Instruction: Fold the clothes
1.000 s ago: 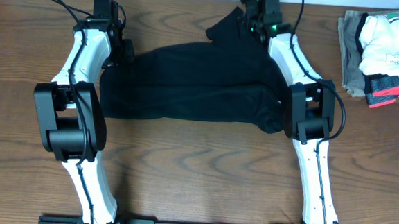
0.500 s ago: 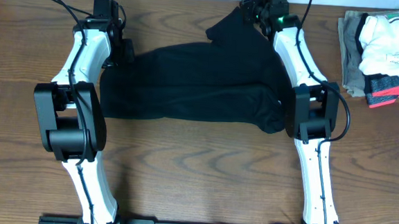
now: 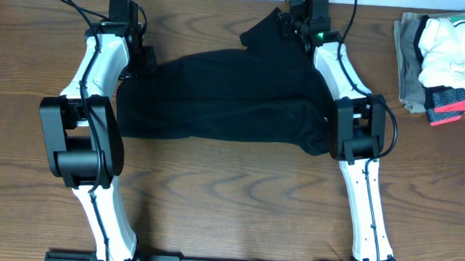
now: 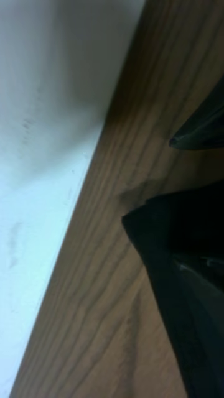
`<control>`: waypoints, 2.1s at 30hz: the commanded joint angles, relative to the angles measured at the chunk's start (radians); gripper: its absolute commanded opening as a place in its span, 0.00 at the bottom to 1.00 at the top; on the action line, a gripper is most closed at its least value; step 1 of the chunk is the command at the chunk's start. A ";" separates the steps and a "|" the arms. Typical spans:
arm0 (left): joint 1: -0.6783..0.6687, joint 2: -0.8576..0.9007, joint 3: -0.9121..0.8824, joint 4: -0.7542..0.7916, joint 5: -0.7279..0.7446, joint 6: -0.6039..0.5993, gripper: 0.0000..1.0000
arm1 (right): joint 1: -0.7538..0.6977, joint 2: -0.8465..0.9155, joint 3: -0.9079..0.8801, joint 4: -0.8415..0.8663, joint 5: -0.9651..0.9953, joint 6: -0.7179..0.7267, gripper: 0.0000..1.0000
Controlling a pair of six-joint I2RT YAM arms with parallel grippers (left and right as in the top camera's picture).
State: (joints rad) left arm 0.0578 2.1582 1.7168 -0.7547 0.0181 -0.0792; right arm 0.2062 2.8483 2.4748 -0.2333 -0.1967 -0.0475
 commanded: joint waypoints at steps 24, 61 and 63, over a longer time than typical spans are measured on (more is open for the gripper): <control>0.003 -0.017 0.002 0.008 -0.014 -0.008 0.06 | 0.024 0.014 0.027 -0.058 -0.105 0.024 0.01; 0.034 -0.201 0.036 0.027 -0.064 0.000 0.06 | -0.180 -0.423 0.190 -1.141 -0.160 -0.066 0.01; 0.034 -0.201 0.029 0.007 -0.064 0.000 0.06 | -0.182 -0.423 0.190 -1.199 -0.160 -0.085 0.01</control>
State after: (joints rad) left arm 0.0841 1.9640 1.7313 -0.7300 -0.0303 -0.0784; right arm 0.0330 2.4607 2.6503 -1.3926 -0.3412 -0.0841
